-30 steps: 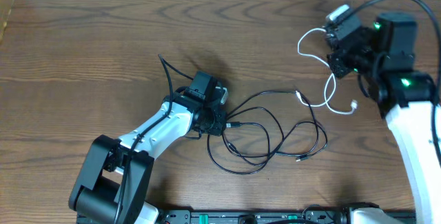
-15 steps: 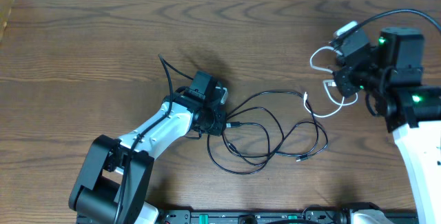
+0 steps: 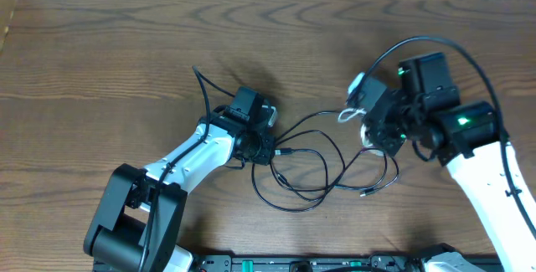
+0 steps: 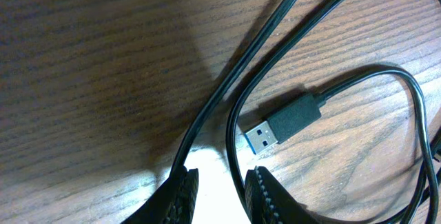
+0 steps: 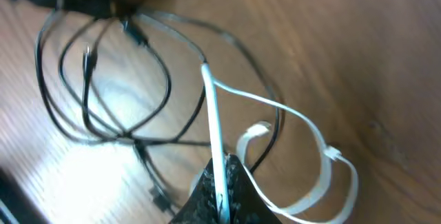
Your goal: Untangle cables
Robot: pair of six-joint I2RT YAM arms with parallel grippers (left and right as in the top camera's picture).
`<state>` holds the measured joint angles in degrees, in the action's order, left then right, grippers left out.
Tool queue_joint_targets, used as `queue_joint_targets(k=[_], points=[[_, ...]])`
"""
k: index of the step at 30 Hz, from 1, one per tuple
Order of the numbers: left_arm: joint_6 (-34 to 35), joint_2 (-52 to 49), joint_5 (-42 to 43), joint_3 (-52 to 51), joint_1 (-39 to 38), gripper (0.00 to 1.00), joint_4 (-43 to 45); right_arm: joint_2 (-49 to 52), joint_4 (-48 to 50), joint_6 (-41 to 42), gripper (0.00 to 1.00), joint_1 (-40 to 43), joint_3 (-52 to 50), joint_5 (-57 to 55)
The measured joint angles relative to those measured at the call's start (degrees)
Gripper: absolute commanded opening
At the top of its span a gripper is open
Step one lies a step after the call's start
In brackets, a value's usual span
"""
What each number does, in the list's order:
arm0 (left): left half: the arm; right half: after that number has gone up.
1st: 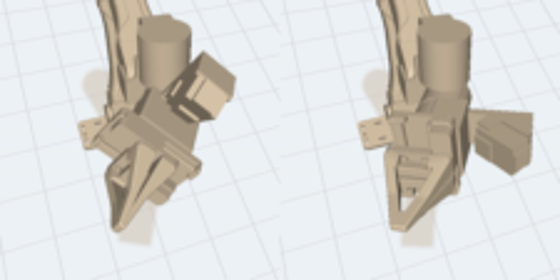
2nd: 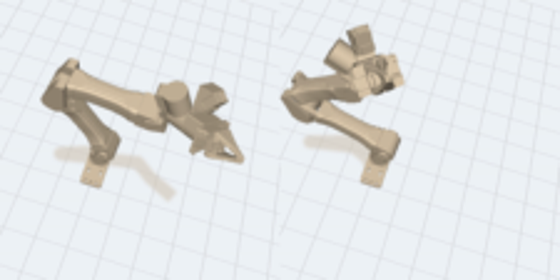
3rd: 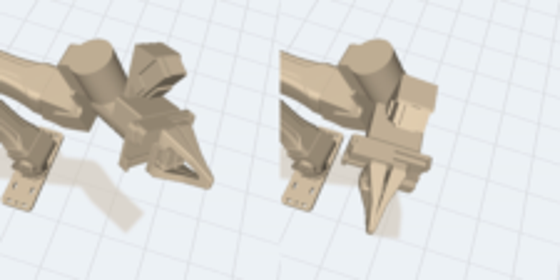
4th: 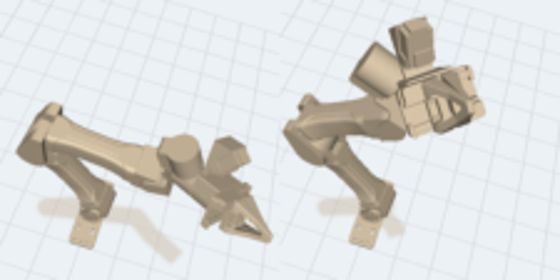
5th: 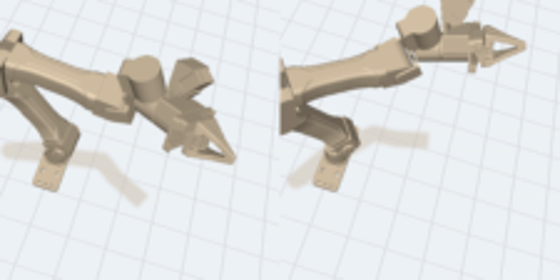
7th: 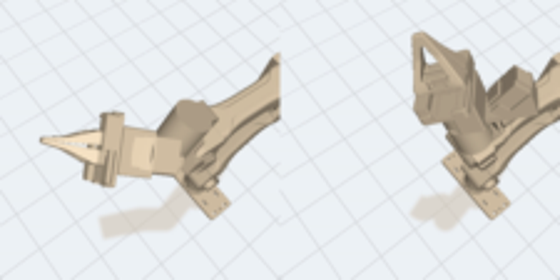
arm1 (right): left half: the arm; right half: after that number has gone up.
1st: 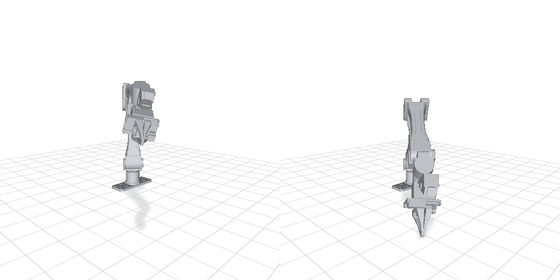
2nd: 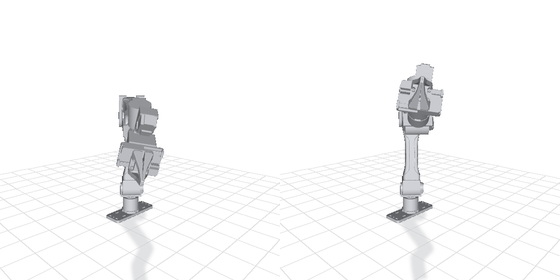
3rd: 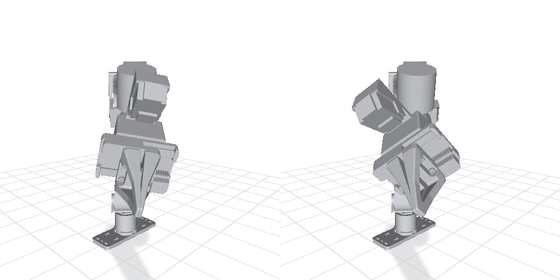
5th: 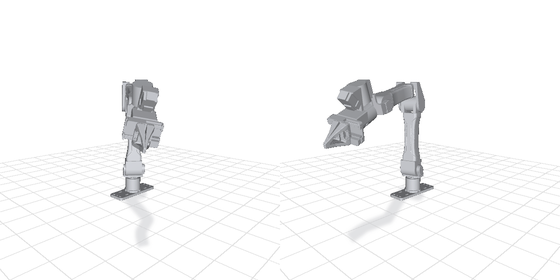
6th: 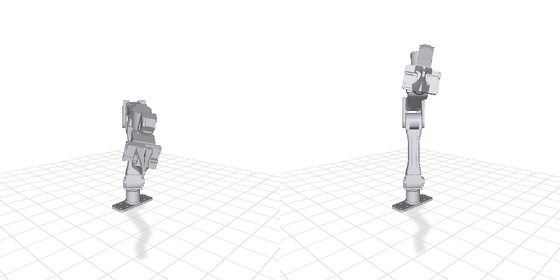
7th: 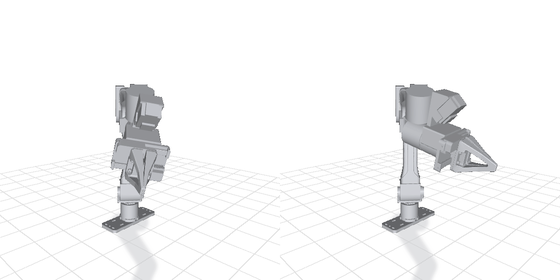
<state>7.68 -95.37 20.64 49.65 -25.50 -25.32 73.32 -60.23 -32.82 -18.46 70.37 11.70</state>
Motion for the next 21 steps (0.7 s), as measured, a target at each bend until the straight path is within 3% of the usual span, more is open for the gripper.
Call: queue_joint_targets(k=[9,17,21], points=[[0.0,0.0,0.0,0.0,0.0,0.29,0.0,0.0,5.4,6.6,0.01,-2.1,0.0,-33.7],[0.0,0.0,0.0,0.0,0.0,0.29,0.0,0.0,6.5,13.2,0.01,2.2,0.0,-43.8],[0.0,0.0,0.0,0.0,0.0,0.29,0.0,0.0,9.7,20.8,0.01,7.4,0.0,-51.5]])
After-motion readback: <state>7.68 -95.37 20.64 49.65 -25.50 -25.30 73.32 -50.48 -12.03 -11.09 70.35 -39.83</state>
